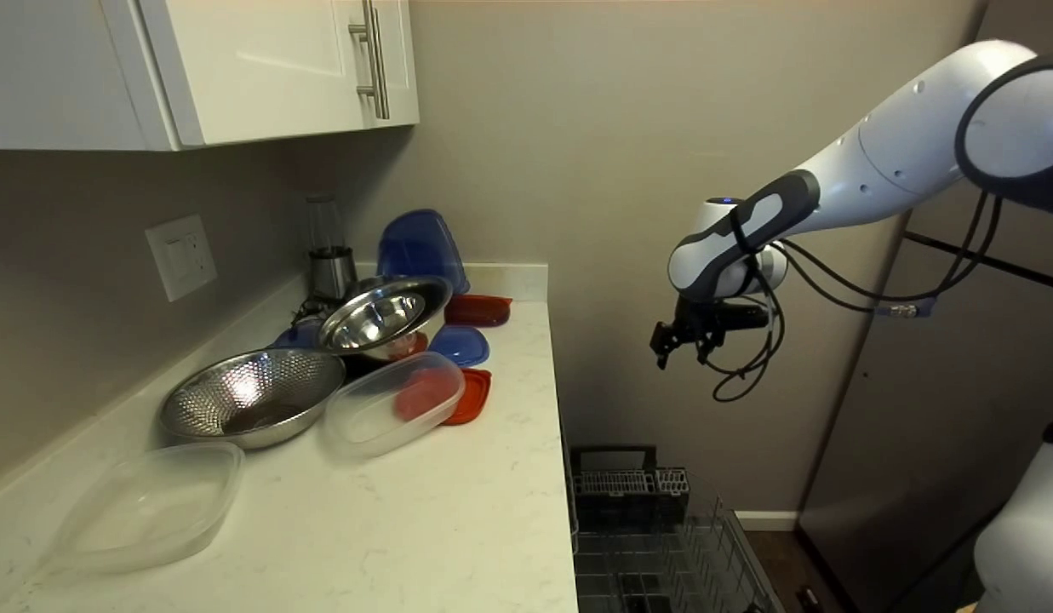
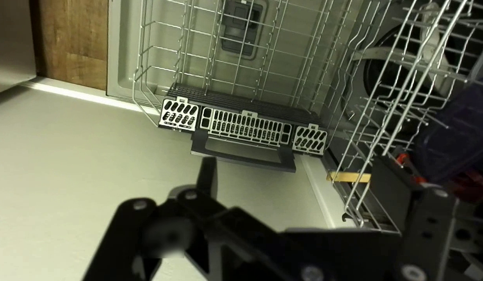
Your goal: Pull out the rack of the dishwasher
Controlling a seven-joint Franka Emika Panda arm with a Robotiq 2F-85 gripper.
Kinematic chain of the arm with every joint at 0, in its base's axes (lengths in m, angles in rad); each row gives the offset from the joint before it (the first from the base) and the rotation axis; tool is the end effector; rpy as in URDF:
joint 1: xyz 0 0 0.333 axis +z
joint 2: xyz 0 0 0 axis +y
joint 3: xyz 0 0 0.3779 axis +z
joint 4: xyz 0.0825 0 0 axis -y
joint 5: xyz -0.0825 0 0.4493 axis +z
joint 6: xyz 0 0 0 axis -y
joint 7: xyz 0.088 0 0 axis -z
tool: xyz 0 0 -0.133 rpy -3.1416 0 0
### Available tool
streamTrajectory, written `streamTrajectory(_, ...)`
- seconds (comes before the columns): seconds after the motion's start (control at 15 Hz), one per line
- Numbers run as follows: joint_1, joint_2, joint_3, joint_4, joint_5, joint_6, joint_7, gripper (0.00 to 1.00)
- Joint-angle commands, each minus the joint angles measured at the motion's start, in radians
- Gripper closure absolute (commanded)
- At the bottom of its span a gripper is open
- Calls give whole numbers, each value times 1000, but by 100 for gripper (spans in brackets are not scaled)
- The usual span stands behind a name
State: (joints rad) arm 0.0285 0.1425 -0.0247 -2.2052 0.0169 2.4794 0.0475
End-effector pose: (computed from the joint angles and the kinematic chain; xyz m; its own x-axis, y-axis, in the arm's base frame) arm 0.6183 0.0027 0.3189 0.9898 -0.0563 0.1308 -0.0549 -0.9984 -0.0148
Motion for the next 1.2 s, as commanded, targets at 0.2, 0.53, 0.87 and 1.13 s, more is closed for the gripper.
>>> streamTrajectory(0.2, -8, 155, 14, 101, 14, -2, 50, 0)
streamTrajectory(0.53, -3, 173, 12, 109, 2, -6, 60, 0)
streamTrajectory(0.87, -3, 173, 12, 112, 3, -9, 60, 0)
streamTrajectory(1.13, 17, 217, -16, 124, -50, 19, 124, 0)
